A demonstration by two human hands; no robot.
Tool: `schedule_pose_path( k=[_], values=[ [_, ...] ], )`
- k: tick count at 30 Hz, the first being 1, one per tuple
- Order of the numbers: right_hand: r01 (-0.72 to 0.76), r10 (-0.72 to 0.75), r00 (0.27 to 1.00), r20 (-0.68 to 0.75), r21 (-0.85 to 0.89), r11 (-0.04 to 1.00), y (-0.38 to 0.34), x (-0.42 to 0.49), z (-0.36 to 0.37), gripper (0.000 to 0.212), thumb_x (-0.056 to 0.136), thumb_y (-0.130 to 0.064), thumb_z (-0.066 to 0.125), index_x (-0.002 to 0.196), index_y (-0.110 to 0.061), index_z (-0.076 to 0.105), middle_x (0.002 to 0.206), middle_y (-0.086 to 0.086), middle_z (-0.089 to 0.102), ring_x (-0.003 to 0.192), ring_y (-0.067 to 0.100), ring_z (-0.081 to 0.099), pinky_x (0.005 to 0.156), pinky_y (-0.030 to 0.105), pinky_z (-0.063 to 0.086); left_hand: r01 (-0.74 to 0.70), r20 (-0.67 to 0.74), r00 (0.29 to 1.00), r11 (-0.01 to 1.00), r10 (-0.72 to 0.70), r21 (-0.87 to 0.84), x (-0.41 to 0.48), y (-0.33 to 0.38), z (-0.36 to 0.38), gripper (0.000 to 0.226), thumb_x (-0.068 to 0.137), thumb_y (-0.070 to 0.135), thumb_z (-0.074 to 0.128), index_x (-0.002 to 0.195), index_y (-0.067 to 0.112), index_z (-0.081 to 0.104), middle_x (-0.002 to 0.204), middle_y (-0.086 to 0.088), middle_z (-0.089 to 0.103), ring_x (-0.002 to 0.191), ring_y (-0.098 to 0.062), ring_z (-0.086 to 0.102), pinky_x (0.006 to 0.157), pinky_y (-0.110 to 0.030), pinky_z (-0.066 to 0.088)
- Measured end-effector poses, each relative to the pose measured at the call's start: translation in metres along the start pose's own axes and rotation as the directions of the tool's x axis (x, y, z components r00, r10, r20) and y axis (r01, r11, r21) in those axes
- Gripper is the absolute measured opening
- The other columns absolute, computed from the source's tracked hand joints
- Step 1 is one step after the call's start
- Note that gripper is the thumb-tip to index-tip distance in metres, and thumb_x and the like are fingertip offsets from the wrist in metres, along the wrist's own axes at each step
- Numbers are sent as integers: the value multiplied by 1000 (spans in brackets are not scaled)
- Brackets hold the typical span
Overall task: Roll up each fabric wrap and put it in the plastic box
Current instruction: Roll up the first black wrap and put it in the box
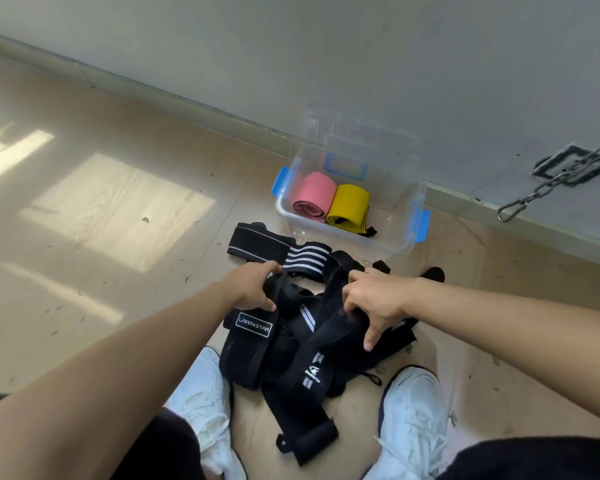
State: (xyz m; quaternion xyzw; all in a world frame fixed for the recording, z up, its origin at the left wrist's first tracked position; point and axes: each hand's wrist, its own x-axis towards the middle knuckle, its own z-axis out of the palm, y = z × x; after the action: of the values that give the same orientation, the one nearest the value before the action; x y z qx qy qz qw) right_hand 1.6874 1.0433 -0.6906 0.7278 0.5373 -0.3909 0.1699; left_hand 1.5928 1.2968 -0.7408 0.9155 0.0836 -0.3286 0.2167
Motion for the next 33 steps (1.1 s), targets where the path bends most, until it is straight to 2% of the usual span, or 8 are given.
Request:
schedule_pose_path(
  k=[7,9,11,14,16,21,27,33],
  values=[
    [31,134,925,-355,423,906,8,-7,-30,33,84,-36,78,114,-25,70,110,-2,69,102,20,63,89,39,52,5,-425,905,999,-28,-54,-7,2,-19,47,87,30,71,132,26,61,127,-1,58,115,-25,62,95,-40,52],
    [55,162,899,-407,472,880,11,-8,-42,31,86,-31,77,115,-26,69,112,-4,69,104,19,62,92,41,52,-126,-339,940,951,25,-281,-11,15,-30,33,87,32,67,119,28,69,122,3,65,109,-14,64,101,-37,51],
    [66,168,893,-418,491,868,13,-15,-54,28,88,-27,76,114,-23,70,110,-4,69,103,17,62,91,38,52,-181,-149,982,778,113,-601,-16,38,-40,24,92,18,63,114,18,72,115,2,72,102,-8,67,101,-29,51],
    [57,169,901,-400,495,867,15,-34,-67,25,89,-23,76,113,-19,71,104,-5,69,98,15,62,86,34,51,-193,-57,972,637,229,-747,-22,63,-54,23,100,10,60,120,6,70,114,-4,75,98,-6,70,85,-17,51],
    [21,189,899,-396,469,883,18,-49,-72,26,88,-25,77,113,-17,72,99,-7,67,96,15,62,83,31,50,-218,-63,963,626,261,-748,-26,67,-62,20,103,15,59,112,4,73,102,-3,78,90,-6,72,80,-15,52],
    [4,205,843,-498,387,922,16,-84,-73,27,86,-28,79,109,-17,74,96,-10,62,100,16,59,88,34,49,-271,-97,957,722,273,-637,-38,74,-90,35,98,27,68,98,-8,74,98,-21,77,87,-25,70,92,-39,57],
    [28,141,751,-645,245,969,6,-128,-71,19,79,-28,85,94,-22,75,104,-10,69,121,18,50,97,39,45,-135,-289,957,888,2,-440,-79,57,-145,27,100,19,65,79,4,73,71,-5,76,62,-15,72,54,-19,53],
    [-8,129,776,-617,195,981,-8,-159,-73,23,84,-30,77,106,-37,73,124,-20,62,133,-1,34,107,33,23,-164,-328,940,965,90,-205,-124,45,-177,25,98,26,68,86,5,77,76,-8,75,72,-22,72,71,-37,59]
  ],
)
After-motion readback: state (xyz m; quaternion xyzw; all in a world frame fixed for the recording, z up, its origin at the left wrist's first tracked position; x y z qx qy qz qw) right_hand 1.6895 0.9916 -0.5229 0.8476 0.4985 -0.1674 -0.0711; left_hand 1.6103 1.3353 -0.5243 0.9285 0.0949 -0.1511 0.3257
